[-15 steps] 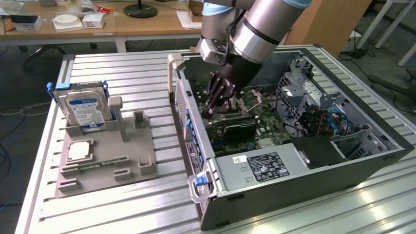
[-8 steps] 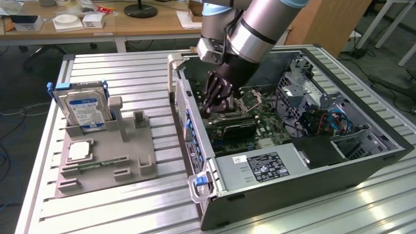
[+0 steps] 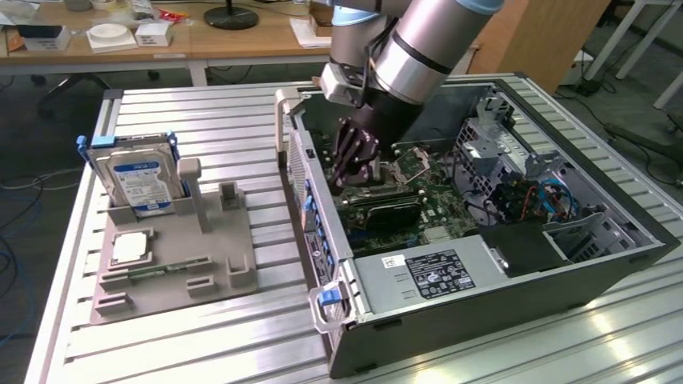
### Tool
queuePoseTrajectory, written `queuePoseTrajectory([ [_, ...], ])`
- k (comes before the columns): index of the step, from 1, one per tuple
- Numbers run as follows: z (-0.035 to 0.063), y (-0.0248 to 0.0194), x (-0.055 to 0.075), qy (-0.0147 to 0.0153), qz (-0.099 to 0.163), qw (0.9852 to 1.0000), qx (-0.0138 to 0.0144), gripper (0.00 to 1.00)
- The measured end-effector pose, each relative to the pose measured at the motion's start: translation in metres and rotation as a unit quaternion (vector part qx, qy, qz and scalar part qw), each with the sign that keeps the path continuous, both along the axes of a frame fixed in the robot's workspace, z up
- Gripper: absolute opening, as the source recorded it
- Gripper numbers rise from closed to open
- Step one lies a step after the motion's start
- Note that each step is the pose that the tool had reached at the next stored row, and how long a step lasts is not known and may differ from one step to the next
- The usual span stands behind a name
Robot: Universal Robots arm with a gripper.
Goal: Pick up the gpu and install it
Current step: 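Press down on the gpu until it lock into place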
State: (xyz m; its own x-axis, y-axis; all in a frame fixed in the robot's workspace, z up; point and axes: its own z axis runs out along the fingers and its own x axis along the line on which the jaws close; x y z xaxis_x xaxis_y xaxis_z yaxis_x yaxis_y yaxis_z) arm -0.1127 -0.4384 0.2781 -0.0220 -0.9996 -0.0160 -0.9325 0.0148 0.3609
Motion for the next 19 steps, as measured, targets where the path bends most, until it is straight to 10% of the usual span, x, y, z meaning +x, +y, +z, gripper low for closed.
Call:
queuePoseTrajectory([
  [12, -0.0006, -0.0084, 0.003, 0.0047, 0.000, 1.0000, 0.0004, 0.10],
  [16, -0.0006, -0.0084, 0.010, 0.0219, 0.000, 0.9998, 0.0004, 0.10],
  [19, -0.0006, -0.0085, 0.015, 0.0469, 0.000, 0.9989, 0.0004, 0.10],
])
